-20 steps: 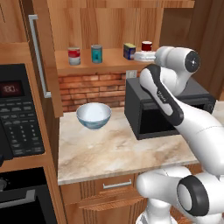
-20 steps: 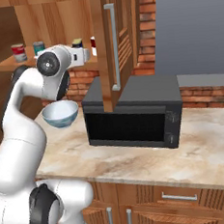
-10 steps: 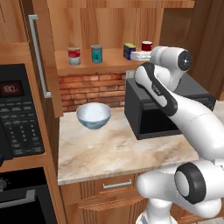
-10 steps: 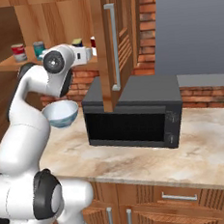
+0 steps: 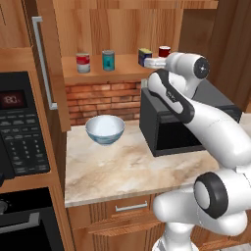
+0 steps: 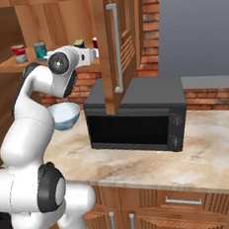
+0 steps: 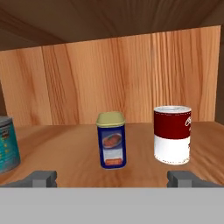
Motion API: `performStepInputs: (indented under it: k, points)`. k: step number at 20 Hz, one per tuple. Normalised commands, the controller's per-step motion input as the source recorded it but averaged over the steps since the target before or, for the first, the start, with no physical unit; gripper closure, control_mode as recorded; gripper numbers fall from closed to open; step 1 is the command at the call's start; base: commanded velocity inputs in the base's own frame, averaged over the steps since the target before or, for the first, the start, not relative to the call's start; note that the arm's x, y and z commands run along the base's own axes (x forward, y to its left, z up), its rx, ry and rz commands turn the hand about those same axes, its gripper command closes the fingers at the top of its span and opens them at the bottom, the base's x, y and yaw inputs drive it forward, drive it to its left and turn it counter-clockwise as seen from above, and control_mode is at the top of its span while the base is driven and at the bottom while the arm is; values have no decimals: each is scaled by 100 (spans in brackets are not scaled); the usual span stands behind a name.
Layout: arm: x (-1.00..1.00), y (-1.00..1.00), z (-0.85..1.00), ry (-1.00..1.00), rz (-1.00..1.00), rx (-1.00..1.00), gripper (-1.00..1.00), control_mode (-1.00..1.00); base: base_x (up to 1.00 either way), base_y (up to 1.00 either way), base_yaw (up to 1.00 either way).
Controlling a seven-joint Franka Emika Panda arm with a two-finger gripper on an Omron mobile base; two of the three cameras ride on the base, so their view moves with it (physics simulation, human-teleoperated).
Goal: Stack two cans on top of the other two cans in the cabinet.
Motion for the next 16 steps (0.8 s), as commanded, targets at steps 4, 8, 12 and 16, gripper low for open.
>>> performStepInputs:
  k: [4, 8, 12, 16]
  points:
    - [19, 0, -5, 0, 0, 0, -100, -100, 0, 0, 0]
    - [19, 0, -5, 0, 0, 0, -100, -100, 0, 0, 0]
    - [18, 0, -2, 0, 0, -3, -100, -100, 0, 0, 0]
    - [14, 0, -2, 0, 0, -4, -100, -100, 0, 0, 0]
